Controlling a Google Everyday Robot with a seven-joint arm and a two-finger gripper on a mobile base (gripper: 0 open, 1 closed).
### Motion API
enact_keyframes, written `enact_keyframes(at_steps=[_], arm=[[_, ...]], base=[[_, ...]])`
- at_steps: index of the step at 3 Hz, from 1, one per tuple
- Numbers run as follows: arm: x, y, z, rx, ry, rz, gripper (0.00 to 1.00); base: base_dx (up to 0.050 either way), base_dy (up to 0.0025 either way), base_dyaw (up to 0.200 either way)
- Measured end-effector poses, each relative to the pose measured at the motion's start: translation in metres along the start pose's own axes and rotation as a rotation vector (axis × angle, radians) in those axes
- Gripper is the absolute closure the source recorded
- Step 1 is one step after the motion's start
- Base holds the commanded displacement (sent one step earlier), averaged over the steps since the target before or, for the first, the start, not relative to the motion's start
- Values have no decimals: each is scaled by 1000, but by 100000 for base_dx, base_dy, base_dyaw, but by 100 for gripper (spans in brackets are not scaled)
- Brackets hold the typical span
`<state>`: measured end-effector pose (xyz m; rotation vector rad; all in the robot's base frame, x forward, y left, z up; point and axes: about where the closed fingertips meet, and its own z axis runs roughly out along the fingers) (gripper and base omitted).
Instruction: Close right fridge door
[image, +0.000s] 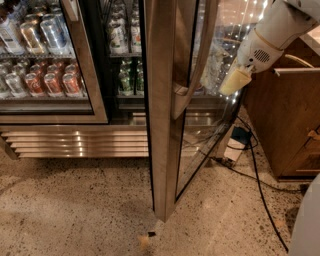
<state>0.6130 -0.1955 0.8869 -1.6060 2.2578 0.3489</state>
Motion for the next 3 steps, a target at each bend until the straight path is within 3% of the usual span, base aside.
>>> enact_keyframes(at_steps=[1, 3], arm=[[0, 0, 0, 0, 0, 0, 100], [0, 0, 0, 0, 0, 0, 100]], base=[[4188, 229, 10741], [4742, 6, -138]])
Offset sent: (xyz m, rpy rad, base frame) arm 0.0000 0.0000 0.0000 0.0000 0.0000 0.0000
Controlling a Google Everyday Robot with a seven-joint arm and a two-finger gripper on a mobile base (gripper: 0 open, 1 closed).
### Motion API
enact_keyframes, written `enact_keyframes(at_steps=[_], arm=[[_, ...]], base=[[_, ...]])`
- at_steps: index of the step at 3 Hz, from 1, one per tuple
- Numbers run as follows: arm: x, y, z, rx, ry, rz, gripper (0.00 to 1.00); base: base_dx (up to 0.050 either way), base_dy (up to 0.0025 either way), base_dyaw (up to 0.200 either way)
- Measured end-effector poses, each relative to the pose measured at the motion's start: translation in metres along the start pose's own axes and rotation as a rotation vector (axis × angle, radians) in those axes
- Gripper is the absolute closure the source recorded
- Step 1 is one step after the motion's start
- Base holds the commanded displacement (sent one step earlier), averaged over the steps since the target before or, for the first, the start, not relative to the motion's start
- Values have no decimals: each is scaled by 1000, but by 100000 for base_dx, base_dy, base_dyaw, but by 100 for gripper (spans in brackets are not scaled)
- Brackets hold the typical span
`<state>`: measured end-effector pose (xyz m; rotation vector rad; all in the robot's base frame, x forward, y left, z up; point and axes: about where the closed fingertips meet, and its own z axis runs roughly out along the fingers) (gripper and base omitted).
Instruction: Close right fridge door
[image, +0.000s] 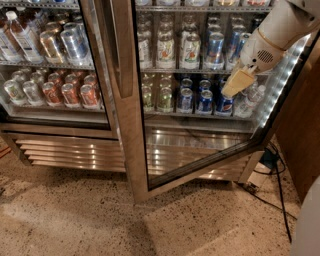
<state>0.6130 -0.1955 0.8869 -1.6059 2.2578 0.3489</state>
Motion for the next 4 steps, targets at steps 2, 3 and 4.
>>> enact_keyframes(at_steps=[2, 3, 4], arm=[[0, 0, 0, 0, 0, 0, 100], [0, 0, 0, 0, 0, 0, 100], [0, 0, 0, 0, 0, 0, 100]], base=[[4749, 0, 5], [4753, -2, 45], [4801, -1, 19]])
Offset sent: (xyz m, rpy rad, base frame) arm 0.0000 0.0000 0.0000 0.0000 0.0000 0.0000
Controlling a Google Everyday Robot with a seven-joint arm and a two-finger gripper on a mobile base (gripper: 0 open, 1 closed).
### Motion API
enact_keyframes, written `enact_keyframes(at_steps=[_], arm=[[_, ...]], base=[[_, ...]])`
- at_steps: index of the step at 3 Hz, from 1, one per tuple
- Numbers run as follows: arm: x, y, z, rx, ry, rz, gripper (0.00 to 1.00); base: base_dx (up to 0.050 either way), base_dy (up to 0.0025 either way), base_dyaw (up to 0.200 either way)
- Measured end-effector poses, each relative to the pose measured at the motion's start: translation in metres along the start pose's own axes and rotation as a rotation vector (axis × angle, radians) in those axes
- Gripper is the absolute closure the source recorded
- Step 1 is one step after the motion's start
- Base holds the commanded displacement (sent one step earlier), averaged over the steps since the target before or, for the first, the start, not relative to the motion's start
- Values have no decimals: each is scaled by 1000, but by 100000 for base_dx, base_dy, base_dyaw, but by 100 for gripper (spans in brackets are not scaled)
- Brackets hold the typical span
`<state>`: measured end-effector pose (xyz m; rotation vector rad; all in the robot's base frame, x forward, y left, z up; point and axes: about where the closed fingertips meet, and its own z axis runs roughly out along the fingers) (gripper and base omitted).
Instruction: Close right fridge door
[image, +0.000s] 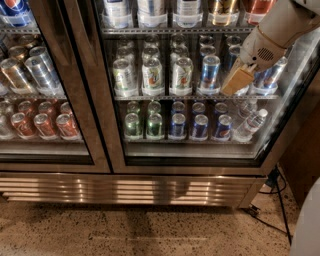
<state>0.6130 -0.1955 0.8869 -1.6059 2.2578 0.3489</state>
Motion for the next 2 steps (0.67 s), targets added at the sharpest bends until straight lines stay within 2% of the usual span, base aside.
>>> enact_keyframes(at_steps=[1, 2], arm=[[0, 0, 0, 0, 0, 0, 100], [0, 0, 0, 0, 0, 0, 100]], base=[[-4998, -2, 19], [0, 0, 0]])
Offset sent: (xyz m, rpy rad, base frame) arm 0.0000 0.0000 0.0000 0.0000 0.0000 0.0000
